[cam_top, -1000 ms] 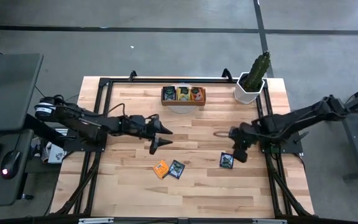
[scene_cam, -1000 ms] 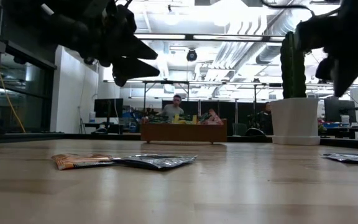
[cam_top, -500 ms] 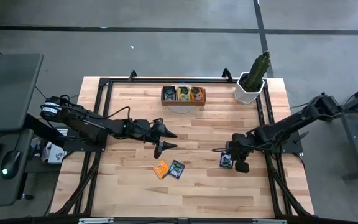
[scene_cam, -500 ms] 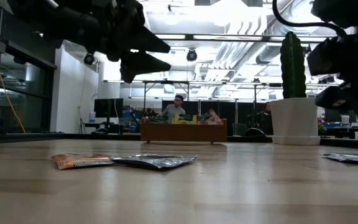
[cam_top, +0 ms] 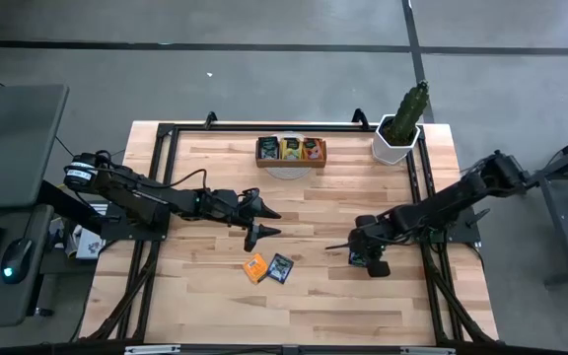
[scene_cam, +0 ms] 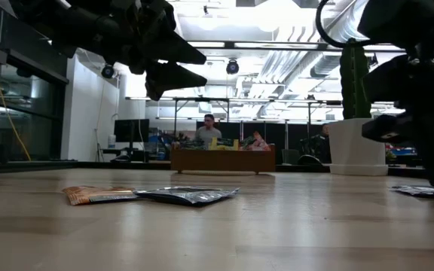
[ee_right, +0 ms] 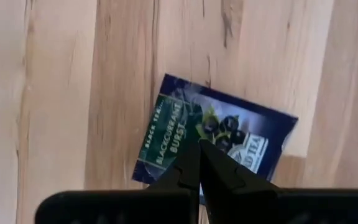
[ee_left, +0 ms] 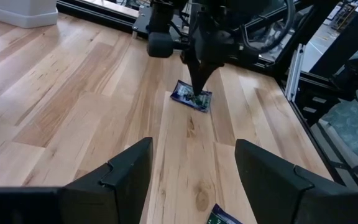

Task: Pick & Place Tea
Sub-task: Put the right purple tea bag in the left compartment of the organizer

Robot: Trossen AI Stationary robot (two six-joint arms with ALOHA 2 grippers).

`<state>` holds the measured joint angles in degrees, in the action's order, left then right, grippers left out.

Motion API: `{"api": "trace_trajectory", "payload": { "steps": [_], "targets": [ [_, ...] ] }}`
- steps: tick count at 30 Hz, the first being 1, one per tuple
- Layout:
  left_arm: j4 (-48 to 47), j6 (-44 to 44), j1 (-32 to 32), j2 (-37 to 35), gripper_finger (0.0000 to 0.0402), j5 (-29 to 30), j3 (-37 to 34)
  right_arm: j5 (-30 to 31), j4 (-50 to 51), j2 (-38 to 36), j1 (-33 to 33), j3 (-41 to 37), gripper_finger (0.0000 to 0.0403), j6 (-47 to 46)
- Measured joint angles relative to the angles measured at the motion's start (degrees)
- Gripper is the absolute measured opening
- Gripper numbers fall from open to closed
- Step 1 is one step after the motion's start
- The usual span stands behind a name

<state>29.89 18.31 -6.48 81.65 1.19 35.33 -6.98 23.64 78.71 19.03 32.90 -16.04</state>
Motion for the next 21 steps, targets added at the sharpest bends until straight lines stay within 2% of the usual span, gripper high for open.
{"api": "trace_trajectory", "payload": {
  "steps": [8, 14, 16, 21],
  "targets": [
    [-0.06, -0.42, 0.0, 0.0, 0.0227, -0.17, 0.0, -4.15, -0.41, 6.8, -0.92, 1.56, 0.0, 0.56],
    [-0.26, -0.44, 0.0, 0.0, 0.0227, -0.17, 0.0, -8.59, -8.15, 10.31, -3.59, 1.35, 0.0, -7.39],
    [-0.52, -0.43, 0.0, 0.0, 0.0227, -0.17, 0.0, -7.0, -12.98, 10.95, -5.36, 1.3, 0.0, -13.49],
    [-0.5, -0.12, 0.0, 0.0, 0.0227, -0.17, 0.0, 2.95, -22.17, 11.19, -10.46, 1.04, 0.0, -27.68]
  ]
}}
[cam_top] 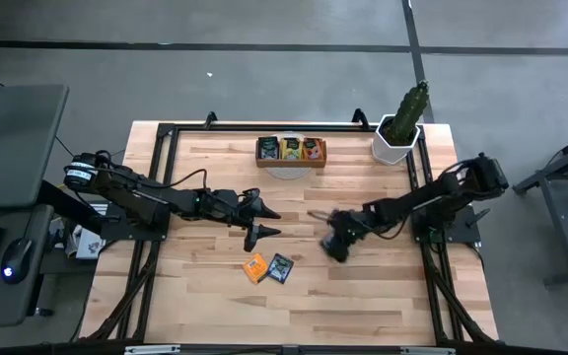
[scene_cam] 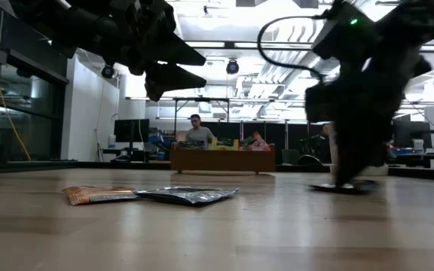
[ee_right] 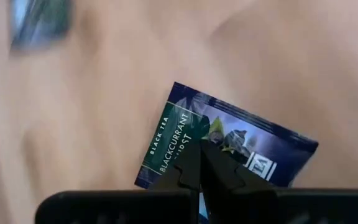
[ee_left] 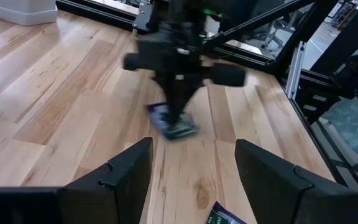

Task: Pick & Place Tea
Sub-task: Put the right purple tea bag in the left compartment of the organizer

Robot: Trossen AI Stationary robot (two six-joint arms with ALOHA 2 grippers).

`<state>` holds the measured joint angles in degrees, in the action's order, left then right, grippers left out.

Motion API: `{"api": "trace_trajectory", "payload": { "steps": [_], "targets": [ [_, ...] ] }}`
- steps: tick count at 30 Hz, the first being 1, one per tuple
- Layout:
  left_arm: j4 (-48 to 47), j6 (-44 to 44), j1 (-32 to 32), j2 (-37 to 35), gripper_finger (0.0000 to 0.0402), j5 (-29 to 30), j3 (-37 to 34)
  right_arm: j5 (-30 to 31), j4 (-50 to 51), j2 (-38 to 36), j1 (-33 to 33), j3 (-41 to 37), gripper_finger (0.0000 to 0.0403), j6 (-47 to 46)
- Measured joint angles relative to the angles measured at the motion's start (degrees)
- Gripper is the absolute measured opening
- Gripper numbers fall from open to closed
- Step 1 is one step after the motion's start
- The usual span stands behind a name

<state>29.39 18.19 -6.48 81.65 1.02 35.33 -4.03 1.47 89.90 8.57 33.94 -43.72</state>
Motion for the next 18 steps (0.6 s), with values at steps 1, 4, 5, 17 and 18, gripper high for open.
{"api": "trace_trajectory", "payload": {
  "steps": [1, 4, 5, 17, 18],
  "targets": [
    [0.02, 0.17, 0.0, 0.0, 0.0227, 0.02, 0.0, 1.32, -1.41, 0.02, -1.12, -0.01, 0.0, -2.08],
    [-0.01, 1.41, 0.0, 0.0, 0.0227, 0.02, 0.0, 5.45, -3.13, 0.03, -4.15, -0.03, 0.0, -6.98],
    [0.0, 1.6, 0.0, 0.0, 0.0227, 0.07, 0.0, 6.63, -3.13, 0.03, -5.06, -0.03, 0.0, -8.53],
    [-0.99, 7.27, 0.0, 0.0, 0.0227, 6.82, 0.0, 14.07, -14.09, 7.3, -10.51, 0.17, 0.0, -20.84],
    [-1.85, 9.57, 0.0, 0.0, 0.0227, 8.73, 0.0, 14.12, -15.44, 8.12, -10.42, 0.17, 0.0, -21.58]
  ]
}}
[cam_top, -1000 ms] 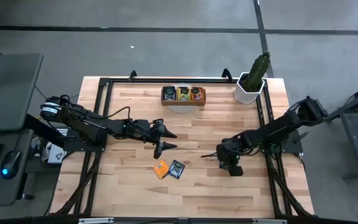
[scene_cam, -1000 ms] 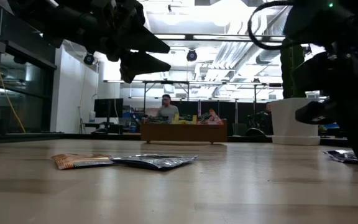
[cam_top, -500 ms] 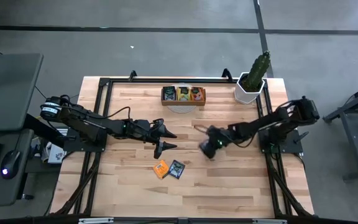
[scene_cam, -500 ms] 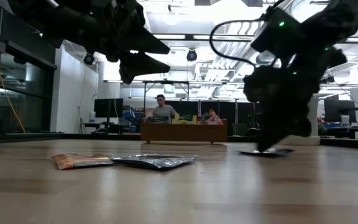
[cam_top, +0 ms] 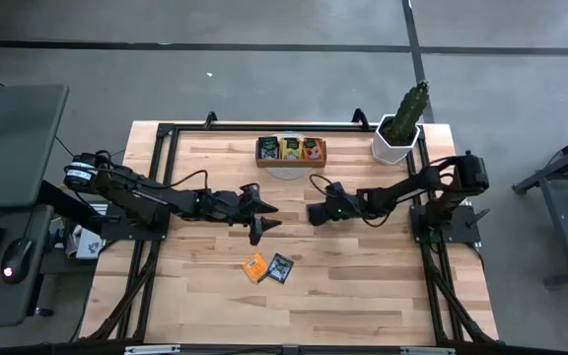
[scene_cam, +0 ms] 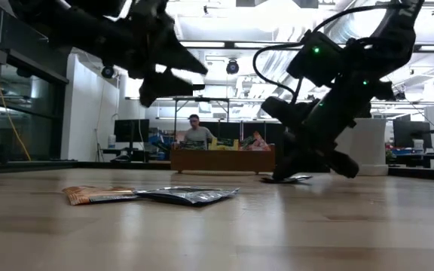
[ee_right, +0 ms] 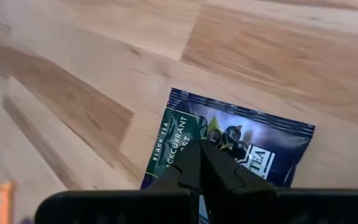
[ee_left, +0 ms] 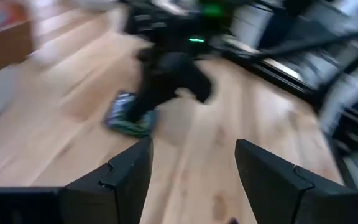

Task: Pick & Place Tea
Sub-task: Put the right purple tea bag in the left compartment of the organizer

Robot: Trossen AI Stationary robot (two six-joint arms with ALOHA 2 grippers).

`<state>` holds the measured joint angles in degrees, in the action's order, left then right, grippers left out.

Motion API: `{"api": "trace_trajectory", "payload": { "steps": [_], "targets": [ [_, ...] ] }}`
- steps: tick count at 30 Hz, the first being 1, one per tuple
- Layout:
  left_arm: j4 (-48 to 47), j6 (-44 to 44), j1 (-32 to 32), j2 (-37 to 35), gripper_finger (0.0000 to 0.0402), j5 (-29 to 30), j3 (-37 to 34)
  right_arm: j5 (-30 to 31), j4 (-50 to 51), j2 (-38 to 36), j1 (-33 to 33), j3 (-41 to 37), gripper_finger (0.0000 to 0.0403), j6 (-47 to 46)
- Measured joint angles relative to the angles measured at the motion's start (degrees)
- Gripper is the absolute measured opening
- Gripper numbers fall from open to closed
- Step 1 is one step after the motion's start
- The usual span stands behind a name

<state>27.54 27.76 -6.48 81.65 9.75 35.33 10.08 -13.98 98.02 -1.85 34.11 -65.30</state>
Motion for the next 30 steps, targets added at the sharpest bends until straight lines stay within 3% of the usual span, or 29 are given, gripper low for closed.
{"api": "trace_trajectory", "payload": {
  "steps": [3, 7, 10, 17, 25, 30],
  "targets": [
    [-4.68, 8.26, 0.04, 0.0, 0.0227, 5.67, 0.0, -0.1, -2.64, 1.4, 0.04, 0.0, 0.0, -0.94],
    [-12.81, 21.08, 1.66, 0.54, 0.0227, 6.37, 0.0, -0.06, -2.84, 1.47, 0.05, 0.0, 0.0, -0.48],
    [-13.8, 27.9, 3.79, 3.18, 0.0227, 1.89, -0.07, -0.46, -3.47, 1.49, -0.13, -0.08, 0.0, 0.25],
    [-4.55, 36.79, 7.89, 13.34, 0.0227, -7.55, 0.78, -0.5, -3.96, 1.58, -0.41, -0.09, 0.0, 2.55],
    [-3.49, 40.03, 11.04, 23.32, 0.0231, -18.81, 10.03, -0.62, -4.03, 1.58, -0.41, -0.09, 0.0, 5.03],
    [-8.52, 40.3, 11.39, 27.53, 0.025, -19.53, 17.79, -1.0, -4.19, 1.58, -0.39, -0.09, 0.0, 6.19]
  ]
}}
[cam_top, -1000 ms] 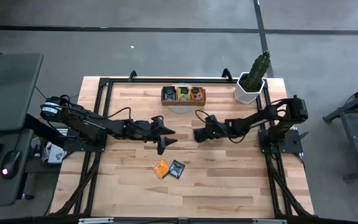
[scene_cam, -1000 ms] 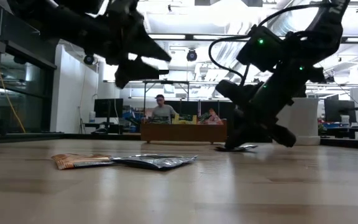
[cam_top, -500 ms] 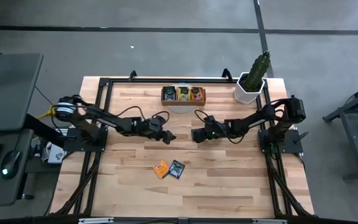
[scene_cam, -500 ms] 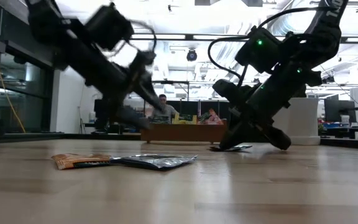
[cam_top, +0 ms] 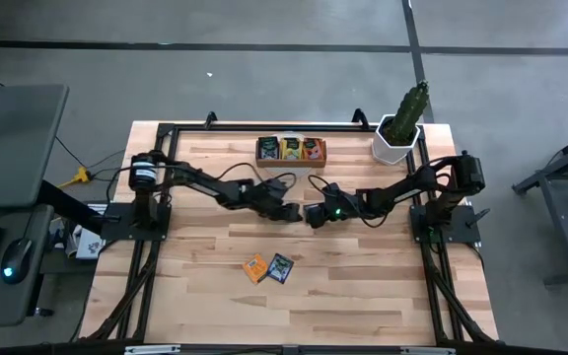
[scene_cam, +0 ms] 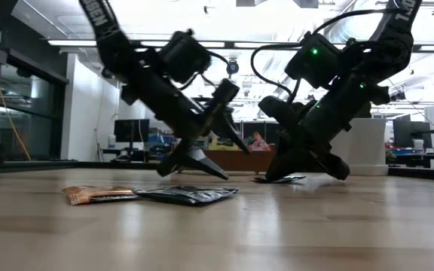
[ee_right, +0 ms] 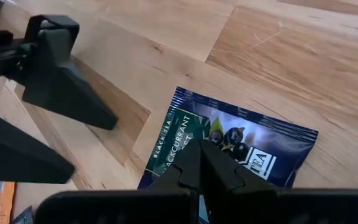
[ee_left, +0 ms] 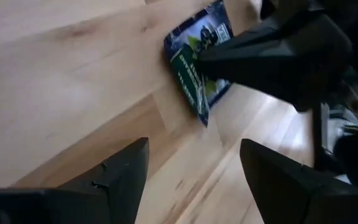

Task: Pick & Place Tea
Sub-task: Put the right purple tea bag in the left compartment of the organizer

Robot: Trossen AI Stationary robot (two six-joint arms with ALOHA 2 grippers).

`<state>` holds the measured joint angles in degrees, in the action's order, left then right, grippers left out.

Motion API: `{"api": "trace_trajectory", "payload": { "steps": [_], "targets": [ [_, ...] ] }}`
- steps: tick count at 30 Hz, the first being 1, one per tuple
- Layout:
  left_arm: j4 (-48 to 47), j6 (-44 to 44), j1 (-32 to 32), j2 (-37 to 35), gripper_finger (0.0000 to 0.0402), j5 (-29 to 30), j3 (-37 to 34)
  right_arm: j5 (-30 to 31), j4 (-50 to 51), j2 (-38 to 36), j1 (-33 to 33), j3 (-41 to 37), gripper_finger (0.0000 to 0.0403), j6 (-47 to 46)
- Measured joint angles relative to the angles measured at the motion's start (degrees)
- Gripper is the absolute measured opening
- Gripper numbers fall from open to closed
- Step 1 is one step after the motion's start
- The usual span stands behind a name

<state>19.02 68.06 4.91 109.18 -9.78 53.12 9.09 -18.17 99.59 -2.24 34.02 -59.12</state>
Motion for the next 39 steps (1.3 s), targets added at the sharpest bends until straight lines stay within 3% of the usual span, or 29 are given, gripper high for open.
{"api": "trace_trajectory", "payload": {
  "steps": [5, 13, 23, 39],
  "targets": [
    [-9.58, 0.08, -0.02, 3.14, 0.0272, 2.63, 7.94, -0.68, -0.17, 0.02, 0.11, 0.02, 0.0, 1.89],
    [-11.58, 0.08, 1.2, 5.96, 0.0278, 7.34, 12.24, -5.03, -0.75, -0.46, 0.81, -0.02, 0.0, 6.62],
    [-11.26, -0.85, 3.67, 8.47, 0.0278, -4.96, 12.22, -6.44, -0.54, -0.5, 0.85, -0.02, 0.0, 7.33],
    [-10.77, -4.9, 2.03, 8.73, 0.0278, -11.0, 12.13, -6.24, -1.63, -0.55, 0.32, -0.02, 0.0, 8.64]
  ]
}}
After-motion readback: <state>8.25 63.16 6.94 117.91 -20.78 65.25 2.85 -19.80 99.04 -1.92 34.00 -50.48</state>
